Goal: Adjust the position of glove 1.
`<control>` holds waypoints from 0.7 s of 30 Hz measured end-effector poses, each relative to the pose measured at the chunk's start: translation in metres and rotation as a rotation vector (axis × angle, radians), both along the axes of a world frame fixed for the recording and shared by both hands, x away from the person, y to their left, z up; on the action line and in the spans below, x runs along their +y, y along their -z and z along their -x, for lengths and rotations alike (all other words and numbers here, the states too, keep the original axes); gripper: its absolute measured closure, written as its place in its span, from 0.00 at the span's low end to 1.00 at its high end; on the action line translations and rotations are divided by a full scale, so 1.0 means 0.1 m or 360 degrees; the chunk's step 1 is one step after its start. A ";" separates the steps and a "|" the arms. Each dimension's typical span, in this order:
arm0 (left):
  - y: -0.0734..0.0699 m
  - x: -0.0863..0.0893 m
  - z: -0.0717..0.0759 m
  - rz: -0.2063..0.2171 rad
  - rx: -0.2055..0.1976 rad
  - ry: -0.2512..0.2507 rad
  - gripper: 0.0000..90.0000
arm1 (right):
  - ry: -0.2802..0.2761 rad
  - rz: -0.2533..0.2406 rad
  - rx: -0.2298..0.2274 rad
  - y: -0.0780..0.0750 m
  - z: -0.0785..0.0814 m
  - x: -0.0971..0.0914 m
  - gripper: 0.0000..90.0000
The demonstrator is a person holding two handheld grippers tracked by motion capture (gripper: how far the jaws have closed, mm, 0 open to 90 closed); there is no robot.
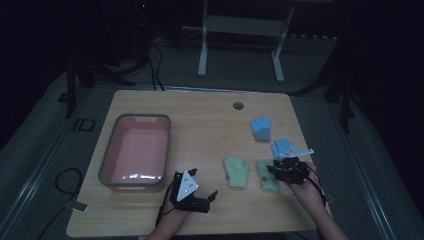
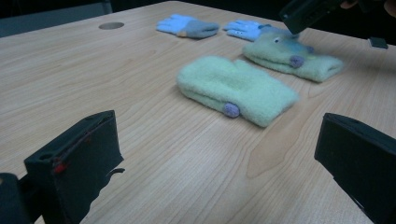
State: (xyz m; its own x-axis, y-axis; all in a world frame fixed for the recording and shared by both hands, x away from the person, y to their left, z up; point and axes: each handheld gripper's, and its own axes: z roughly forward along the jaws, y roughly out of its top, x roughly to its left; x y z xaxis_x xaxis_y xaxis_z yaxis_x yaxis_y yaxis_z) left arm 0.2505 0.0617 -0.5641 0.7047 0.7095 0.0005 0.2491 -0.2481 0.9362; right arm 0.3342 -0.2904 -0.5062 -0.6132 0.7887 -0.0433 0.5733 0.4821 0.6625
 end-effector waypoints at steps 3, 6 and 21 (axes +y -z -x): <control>0.00 0.00 -0.01 0.0006 0.0006 -0.0003 0.01 | 0.0022 -0.0021 0.0017 0.08 0.02 -0.03 0.70; 0.00 0.00 -0.01 0.0005 0.0004 -0.0006 0.01 | 0.0065 -0.0049 0.0030 0.16 0.06 -0.05 0.70; 0.00 0.00 0.00 0.0002 0.0004 -0.0008 0.01 | 0.0101 -0.0018 0.0004 0.38 0.18 -0.01 0.78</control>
State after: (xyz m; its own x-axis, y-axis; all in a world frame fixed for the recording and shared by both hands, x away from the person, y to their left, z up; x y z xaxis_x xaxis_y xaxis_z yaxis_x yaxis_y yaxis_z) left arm 0.2510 0.0619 -0.5641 0.7011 0.7130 -0.0019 0.2524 -0.2457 0.9359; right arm 0.3161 -0.2915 -0.5444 -0.5618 0.8266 -0.0330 0.6041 0.4372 0.6663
